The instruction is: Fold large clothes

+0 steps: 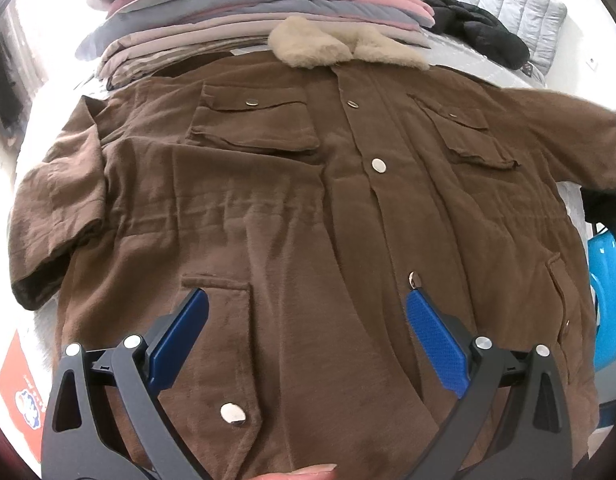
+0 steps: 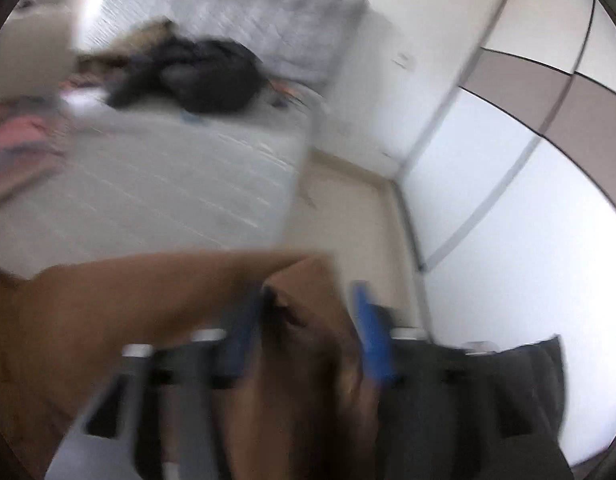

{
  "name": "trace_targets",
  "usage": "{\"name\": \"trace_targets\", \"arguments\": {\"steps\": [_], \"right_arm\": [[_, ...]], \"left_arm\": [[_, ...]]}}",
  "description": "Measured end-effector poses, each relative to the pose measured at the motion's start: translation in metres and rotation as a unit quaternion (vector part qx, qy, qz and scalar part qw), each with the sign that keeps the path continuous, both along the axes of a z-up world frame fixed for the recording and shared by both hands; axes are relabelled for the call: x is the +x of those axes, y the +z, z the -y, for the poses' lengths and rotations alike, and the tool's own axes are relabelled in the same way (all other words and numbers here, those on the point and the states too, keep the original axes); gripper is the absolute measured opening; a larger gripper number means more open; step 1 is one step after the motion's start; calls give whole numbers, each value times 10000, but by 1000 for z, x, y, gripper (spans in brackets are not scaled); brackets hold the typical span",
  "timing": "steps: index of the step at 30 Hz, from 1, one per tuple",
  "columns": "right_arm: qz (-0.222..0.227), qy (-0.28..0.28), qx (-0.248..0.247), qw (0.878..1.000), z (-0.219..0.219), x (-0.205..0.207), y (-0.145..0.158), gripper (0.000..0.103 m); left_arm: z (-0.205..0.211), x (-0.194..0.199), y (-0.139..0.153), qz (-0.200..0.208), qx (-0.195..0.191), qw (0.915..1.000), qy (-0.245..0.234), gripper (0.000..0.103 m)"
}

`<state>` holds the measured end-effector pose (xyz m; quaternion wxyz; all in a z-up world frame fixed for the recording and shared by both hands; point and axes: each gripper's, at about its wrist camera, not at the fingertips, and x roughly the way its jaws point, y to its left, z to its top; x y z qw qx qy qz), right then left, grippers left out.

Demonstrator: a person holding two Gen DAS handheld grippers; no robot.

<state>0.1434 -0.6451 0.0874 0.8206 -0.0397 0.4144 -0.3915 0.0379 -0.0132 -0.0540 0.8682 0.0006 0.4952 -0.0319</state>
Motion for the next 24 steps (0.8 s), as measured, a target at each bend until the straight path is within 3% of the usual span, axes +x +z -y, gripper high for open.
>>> {"name": "trace_targets", "arguments": {"steps": [2, 4, 6, 8, 10, 12, 14, 16, 18, 21, 24], "right_arm": [[224, -617, -151, 9977, 20, -8, 7, 68], [986, -708, 322, 9921, 24, -28, 20, 68], [1442, 111, 756, 9866, -10, -35, 25, 68], [1433, 1067, 864, 9801, -61, -42, 24, 68], [1436, 2145, 1373, 9563, -122, -46, 9, 76], [1226, 3092, 2089, 9196, -192, -48, -20, 83], [919, 3708, 2699, 8838, -253, -49, -50, 83], [612, 4294, 2976, 8504, -318, -51, -76, 83], [140, 4898, 3710, 7889, -386, -46, -101, 83], [-220, 5122, 4902, 7048, -463, -56, -115, 83], [-85, 5176, 5655, 6421, -511, -78, -112, 83]], "left_arm": [[0, -1, 0, 7, 20, 10000, -12, 96], [-2, -1, 1, 38, 11, 10000, 7, 96], [-3, -3, 1, 87, 44, 9999, 32, 96], [-4, -5, 2, 136, 112, 9998, 59, 96], [-5, -7, 4, 188, 147, 9997, 65, 96], [-8, -11, 8, 280, 205, 9994, 71, 96], [-19, -14, 13, 337, 187, 9991, 161, 96], [-35, -15, 19, 333, 1, 9991, 251, 96], [-64, -19, 34, 526, -153, 9974, 459, 96], [-105, -27, 55, 939, -23, 9927, 758, 96], [-145, -37, 66, 1238, 309, 9890, 742, 96]]}}
